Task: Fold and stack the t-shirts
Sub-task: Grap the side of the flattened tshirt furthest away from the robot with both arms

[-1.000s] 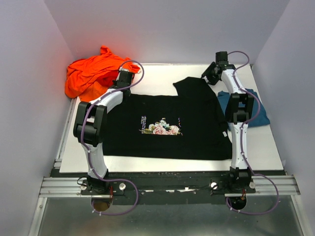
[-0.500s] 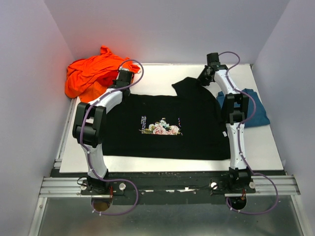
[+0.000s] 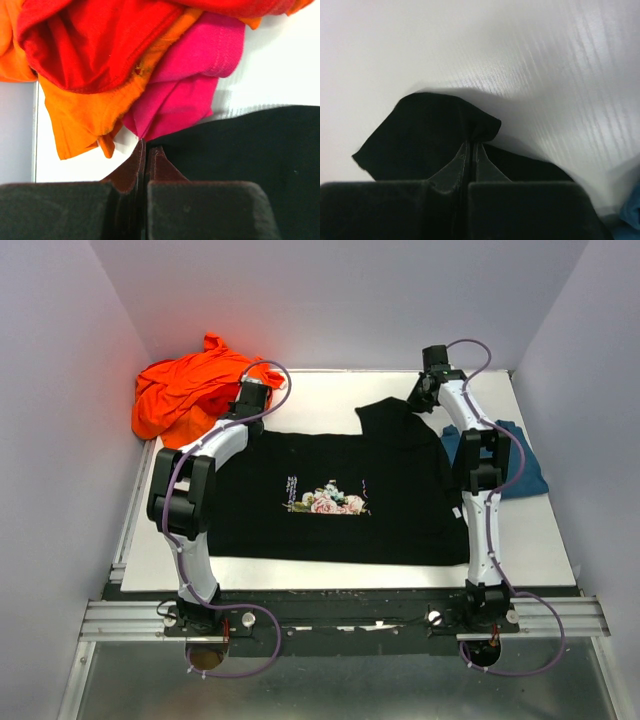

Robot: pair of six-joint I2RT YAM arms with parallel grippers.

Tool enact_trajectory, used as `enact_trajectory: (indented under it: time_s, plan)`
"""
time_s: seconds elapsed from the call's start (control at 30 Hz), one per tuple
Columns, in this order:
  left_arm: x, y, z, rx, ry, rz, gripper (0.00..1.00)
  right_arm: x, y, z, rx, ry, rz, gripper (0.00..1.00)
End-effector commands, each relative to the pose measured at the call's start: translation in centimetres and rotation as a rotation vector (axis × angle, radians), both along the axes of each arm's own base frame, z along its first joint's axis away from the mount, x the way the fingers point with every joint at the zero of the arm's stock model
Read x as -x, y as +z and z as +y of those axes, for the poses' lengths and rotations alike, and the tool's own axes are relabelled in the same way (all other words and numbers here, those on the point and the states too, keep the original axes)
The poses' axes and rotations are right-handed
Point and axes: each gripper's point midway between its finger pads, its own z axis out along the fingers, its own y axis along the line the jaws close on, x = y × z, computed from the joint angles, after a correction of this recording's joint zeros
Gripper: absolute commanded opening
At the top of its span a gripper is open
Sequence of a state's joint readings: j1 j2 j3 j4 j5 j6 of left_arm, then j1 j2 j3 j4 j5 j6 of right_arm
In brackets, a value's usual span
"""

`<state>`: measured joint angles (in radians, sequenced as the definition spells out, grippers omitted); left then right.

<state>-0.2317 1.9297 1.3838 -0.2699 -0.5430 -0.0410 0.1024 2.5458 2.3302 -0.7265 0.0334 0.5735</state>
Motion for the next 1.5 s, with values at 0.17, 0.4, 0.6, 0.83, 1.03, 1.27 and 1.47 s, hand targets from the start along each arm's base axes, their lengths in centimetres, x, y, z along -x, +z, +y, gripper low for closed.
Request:
enact_trajectory:
  time_s: [0.17,0.4,0.6,0.83,1.03,1.27,1.47]
  plan:
    - [-1.7,3.2,2.9,-0.029,-0.018,-0.125,0.0,1.9,6.3,-0.7,0.056,0.159,-0.094,0.03]
    - [-1.6,2.4,2.3,-0.04,-0.09,-0.124,0.0,3.9,7.3,0.7,-0.012,0.223,-0.116,0.02]
    - [-1.6,1.7,1.4,-0.002,-0.128,-0.09,0.0,6.0,8.0,1.0,-0.035,0.241,-0.108,0.01]
    - [-1.5,2.3,-0.5,0.075,-0.213,-0.095,0.0,8.2,10.6,-1.1,0.026,0.202,-0.14,0.01]
    - [-0.7,2.1,1.3,0.007,-0.132,-0.06,0.0,9.7,12.3,-1.2,0.012,0.208,-0.159,0.01]
    - [0.7,3.1,1.7,0.013,-0.119,-0.106,0.0,12.7,13.0,-1.3,0.003,0.195,-0.152,0.01]
    - [1.9,3.9,2.6,-0.015,-0.085,-0.138,0.0,15.5,13.3,-0.7,-0.038,0.213,-0.161,0.01]
